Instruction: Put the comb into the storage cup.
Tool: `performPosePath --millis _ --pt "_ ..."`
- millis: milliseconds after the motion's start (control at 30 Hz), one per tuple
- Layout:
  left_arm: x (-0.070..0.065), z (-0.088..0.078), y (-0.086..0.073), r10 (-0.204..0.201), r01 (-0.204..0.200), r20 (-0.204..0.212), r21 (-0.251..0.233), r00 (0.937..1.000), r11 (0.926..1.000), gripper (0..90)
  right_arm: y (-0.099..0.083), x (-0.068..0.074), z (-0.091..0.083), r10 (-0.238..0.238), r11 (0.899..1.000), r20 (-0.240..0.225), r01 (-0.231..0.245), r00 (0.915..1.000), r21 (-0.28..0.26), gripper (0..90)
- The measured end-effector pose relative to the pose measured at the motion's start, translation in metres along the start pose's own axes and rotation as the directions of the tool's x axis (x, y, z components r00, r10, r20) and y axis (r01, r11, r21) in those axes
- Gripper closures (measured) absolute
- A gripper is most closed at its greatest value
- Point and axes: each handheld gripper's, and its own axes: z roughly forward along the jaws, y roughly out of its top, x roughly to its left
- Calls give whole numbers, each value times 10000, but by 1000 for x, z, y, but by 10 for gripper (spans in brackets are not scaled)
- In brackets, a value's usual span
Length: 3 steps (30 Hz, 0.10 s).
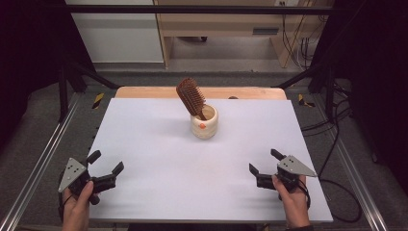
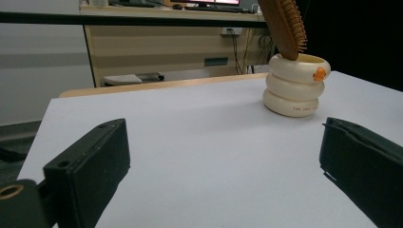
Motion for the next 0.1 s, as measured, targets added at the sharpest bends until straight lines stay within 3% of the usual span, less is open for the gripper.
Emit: performPosePath --millis 100 --pt "-2 1 0 -9 9 26 1 10000 10000 29 0 -1 2 -28 10000 58 28 10000 77 41"
